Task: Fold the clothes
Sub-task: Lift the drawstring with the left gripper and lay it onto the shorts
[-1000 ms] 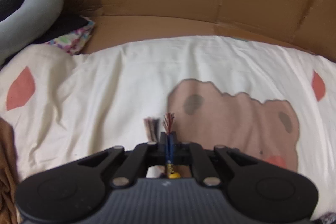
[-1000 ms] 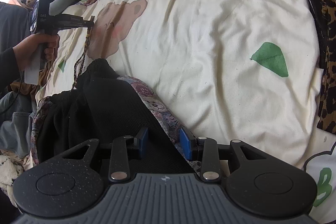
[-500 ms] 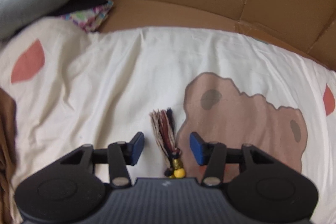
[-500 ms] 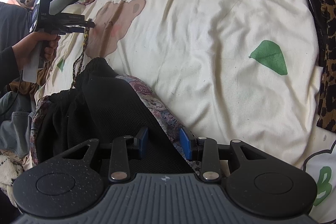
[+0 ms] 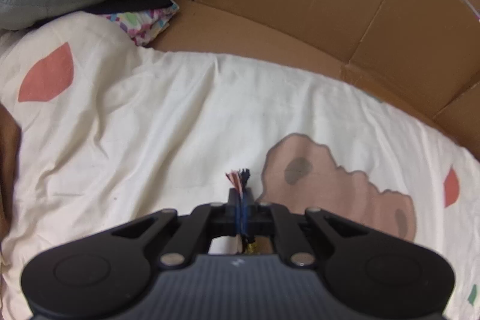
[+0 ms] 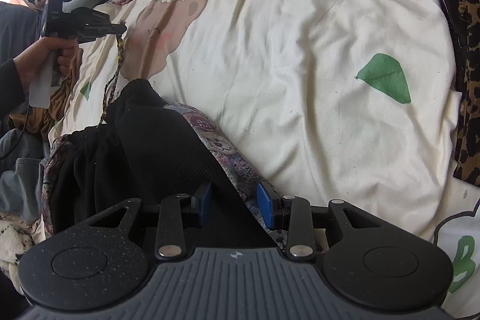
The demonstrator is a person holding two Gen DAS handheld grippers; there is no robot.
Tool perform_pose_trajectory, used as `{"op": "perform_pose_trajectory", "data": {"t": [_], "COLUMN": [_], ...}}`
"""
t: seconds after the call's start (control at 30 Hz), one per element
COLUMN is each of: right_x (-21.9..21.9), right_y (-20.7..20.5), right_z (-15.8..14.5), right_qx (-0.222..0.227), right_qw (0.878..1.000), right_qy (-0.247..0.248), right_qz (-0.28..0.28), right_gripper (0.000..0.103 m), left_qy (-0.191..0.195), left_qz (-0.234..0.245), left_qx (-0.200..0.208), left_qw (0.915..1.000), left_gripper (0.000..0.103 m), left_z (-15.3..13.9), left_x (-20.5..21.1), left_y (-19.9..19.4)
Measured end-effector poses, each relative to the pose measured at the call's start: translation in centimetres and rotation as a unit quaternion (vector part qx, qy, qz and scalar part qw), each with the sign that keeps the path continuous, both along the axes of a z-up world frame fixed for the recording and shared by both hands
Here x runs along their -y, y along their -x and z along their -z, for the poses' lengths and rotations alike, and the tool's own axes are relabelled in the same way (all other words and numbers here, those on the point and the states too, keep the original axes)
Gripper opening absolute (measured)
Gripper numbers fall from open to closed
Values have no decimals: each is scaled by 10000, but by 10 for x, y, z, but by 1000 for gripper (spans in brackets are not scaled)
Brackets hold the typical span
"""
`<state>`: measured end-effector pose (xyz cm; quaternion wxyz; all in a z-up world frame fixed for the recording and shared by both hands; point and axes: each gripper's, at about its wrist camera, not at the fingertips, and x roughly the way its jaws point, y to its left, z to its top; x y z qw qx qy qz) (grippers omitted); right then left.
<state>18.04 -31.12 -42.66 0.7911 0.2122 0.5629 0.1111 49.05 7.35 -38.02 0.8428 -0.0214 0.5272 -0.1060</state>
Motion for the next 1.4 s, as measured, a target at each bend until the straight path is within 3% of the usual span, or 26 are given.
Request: {"op": "perform_pose_trajectory", "data": {"t": [0.43, 0.93, 1.4], "right_x": [3, 2, -1], "right_y": [-1, -3, -6], "right_z": [-2, -12, -19], "right_qx": [51, 268, 461], "right_qw": [10000, 9993, 9987], "right_qy": [-29, -233, -149], "right_qz": [54, 140, 133], "right_gripper": [39, 39, 39], "left_qy": [189, 811, 1197], "left_qz": [997, 1369, 1873], "left_qx": [357, 216, -517], "left_qw": [9942, 9870, 9736], "left_gripper": [1, 1, 1], "left_z": [-78, -177, -196], "left_x": [1, -17, -14], "left_y": [57, 174, 257]}}
